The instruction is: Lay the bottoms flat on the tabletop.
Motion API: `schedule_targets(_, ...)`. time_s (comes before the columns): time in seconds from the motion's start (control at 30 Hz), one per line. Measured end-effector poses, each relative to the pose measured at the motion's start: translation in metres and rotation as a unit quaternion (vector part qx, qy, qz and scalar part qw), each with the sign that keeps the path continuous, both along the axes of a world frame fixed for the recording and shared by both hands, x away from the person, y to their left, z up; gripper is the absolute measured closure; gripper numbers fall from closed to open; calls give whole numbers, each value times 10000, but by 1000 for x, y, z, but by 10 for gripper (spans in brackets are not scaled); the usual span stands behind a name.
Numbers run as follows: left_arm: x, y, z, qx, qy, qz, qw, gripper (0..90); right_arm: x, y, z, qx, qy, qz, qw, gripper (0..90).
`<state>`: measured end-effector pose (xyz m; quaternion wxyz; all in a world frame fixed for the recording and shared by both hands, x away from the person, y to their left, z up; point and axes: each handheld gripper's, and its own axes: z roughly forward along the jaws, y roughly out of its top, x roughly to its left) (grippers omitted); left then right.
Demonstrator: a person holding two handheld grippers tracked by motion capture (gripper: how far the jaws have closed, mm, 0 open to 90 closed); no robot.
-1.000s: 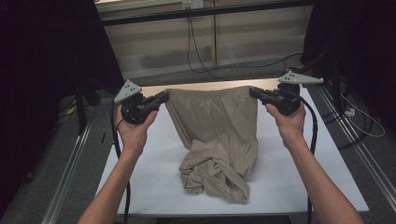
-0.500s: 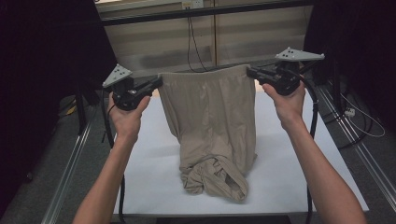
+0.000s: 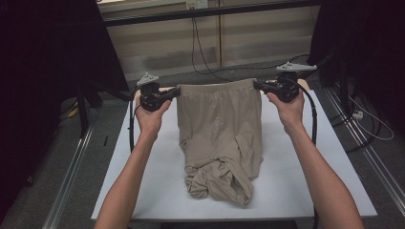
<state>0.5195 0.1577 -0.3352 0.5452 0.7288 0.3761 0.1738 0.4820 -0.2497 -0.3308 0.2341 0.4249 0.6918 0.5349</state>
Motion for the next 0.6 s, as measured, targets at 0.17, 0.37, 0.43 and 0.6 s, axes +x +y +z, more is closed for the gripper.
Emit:
schedule_targets(0.17, 17, -5, -14, 24, 187, 75, 9998, 865, 18, -2, -16, 54, 128, -85, 9999, 853)
schedule_targets(0.37, 32, -11, -33, 156, 411, 205, 9988, 865, 36, 0, -36, -104, 361, -239, 9990, 853)
schedule_targets(0.43, 36, -13, -38, 171, 473, 288, 9983, 865, 42, 1, -39, -127, 418, -276, 9987, 852)
schedule_targets(0.6, 44, -15, -54, 292, 807, 693, 9939, 569, 51, 5, -48, -262, 510, -691, 9960, 641)
